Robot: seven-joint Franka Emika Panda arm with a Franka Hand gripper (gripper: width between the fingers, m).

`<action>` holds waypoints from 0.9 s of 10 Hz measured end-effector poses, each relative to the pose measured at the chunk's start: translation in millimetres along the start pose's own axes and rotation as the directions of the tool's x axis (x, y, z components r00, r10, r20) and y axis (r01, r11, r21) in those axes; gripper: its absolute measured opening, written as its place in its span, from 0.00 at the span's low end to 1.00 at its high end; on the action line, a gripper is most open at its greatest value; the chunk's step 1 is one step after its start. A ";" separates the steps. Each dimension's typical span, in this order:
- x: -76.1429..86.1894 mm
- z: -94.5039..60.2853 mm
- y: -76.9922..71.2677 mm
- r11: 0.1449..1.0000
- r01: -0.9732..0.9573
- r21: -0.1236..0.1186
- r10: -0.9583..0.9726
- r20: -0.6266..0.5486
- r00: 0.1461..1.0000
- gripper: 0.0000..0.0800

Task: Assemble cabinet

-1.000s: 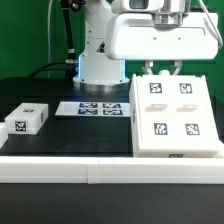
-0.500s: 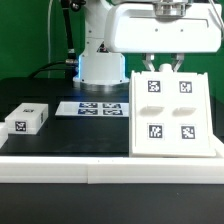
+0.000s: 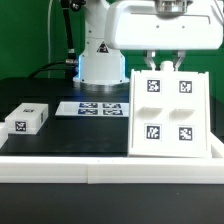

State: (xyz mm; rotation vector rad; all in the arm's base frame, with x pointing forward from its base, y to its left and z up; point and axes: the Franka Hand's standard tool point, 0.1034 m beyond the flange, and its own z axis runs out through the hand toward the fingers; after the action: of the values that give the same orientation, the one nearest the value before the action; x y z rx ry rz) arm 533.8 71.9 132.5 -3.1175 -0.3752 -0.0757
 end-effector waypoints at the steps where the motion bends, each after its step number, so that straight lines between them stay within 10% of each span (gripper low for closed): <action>1: 6.7 -5.1 3.7 1.000 0.009 0.001 -0.009 0.013 1.000 0.23; 4: 12.3 -6.3 6.3 1.000 0.019 0.001 -0.019 0.019 1.000 0.28; 6: 12.3 -6.3 6.3 1.000 0.019 0.001 -0.019 0.019 1.000 0.45; 8: 12.3 -6.3 6.3 1.000 0.019 0.001 -0.019 0.019 1.000 0.85; 9: 12.3 -6.3 6.3 1.000 0.019 0.001 -0.019 0.019 1.000 0.85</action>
Offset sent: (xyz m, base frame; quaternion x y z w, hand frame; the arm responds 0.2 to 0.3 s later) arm 0.0000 0.0000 0.0000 0.0000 0.0000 0.0000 1.0000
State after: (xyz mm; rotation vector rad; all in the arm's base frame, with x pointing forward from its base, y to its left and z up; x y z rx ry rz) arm 546.9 68.7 139.4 -3.1167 -0.4049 -0.0454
